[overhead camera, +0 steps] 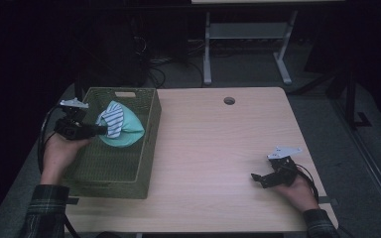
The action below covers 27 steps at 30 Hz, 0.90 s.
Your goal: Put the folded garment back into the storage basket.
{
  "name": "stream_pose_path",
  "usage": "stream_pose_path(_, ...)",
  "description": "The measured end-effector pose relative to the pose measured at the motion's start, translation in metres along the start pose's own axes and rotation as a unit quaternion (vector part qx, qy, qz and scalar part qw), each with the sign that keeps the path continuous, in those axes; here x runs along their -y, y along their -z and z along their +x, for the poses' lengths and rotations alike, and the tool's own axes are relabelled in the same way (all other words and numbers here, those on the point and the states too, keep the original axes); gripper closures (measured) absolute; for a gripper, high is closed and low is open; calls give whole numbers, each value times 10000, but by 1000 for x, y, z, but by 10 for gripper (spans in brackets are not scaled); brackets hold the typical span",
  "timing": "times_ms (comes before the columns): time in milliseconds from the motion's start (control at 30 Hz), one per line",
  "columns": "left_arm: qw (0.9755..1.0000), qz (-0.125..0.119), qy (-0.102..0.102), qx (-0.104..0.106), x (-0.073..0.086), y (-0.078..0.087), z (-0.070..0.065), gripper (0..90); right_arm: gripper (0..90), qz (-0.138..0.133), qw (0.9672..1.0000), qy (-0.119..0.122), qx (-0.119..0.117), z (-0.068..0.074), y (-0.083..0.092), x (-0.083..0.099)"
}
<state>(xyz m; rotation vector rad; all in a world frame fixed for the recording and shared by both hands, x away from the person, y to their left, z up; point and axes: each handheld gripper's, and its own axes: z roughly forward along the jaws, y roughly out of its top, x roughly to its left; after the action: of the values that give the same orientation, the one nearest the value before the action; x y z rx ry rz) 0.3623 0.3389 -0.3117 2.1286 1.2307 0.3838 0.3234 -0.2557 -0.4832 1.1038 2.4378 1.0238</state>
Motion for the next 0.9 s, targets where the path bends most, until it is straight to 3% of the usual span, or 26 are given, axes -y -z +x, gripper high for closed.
stream_pose_path(367,9990,281,307,-156,28,-29,20,815,18,-21,10000,-7,-1,0,0,0)
stream_pose_path(700,9974,596,376,-143,38,-56,28,812,18,2,10000,2,2,0,0,0)
stream_pose_path(900,9968,694,367,-124,44,-62,28,806,18,-2,10000,1,4,0,0,0)
